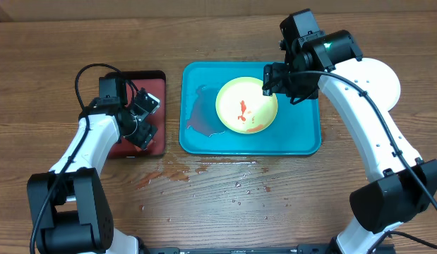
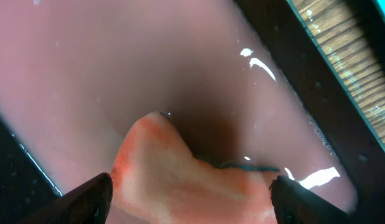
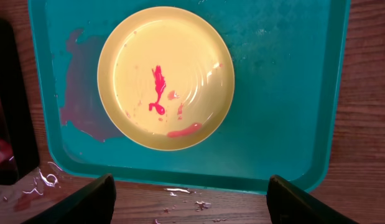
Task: Clean dirty plates on tray and stack at the side
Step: 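Grasp the pink sponge in the dark tray with the left gripper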
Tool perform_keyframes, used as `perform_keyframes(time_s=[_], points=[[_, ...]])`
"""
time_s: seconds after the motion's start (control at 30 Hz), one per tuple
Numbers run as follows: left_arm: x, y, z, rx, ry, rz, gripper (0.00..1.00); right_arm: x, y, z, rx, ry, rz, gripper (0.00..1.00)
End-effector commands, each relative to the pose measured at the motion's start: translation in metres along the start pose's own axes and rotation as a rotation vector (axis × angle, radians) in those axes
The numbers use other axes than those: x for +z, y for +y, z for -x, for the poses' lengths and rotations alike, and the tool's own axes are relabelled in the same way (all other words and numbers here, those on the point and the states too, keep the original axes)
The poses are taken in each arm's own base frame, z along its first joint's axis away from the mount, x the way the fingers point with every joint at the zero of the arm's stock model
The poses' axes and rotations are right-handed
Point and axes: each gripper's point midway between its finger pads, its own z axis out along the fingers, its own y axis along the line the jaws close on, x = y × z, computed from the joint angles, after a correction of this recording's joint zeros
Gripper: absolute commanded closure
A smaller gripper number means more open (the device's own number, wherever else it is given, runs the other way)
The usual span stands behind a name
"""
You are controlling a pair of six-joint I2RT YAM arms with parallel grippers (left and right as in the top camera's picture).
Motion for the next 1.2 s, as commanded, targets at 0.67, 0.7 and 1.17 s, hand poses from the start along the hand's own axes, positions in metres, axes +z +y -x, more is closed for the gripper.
perform_keyframes(time_s=[0.67,0.7,1.17], points=[[0.035,-0.001,-0.014,-0.020,0.086,-0.032,0.86,-0.003,0.001,0.003,-0.003,-0.013,0.011,0.21],[0.034,0.002,-0.013,-0.031,0.086,-0.020,0.96,-0.003,0.001,0.003,-0.003,-0.013,0.011,0.21],[-0.021,0.048,0.029,-0.291,0.072,0.087,0.96,-0.003,0.001,0.003,-0.002,-0.014,0.011,0.21]])
